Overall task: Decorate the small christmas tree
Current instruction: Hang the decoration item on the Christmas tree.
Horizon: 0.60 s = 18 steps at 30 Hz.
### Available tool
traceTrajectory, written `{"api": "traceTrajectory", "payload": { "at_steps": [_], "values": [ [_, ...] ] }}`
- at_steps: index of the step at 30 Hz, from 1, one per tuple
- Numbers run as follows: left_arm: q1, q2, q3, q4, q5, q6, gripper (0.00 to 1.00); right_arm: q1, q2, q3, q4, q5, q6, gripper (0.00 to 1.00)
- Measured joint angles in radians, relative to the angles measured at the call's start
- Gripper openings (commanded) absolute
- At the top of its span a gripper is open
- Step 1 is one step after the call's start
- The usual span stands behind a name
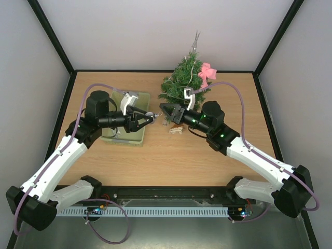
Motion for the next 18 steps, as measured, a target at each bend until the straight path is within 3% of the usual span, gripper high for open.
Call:
{"api": "traceTrajectory", "payload": {
  "at_steps": [4, 18],
  "values": [
    [-0.002, 0.0, -0.002, 0.002, 0.001, -0.001, 0.37, 0.0, 0.002, 0.0, 0.004, 0.0, 0.0, 0.02],
    [-0.002, 0.079, -0.006, 0.075, -0.04, -0.05, 0.36, 0.0, -0.01, 0.032, -0.012, 0.096, -0.121, 0.02]
  ]
}}
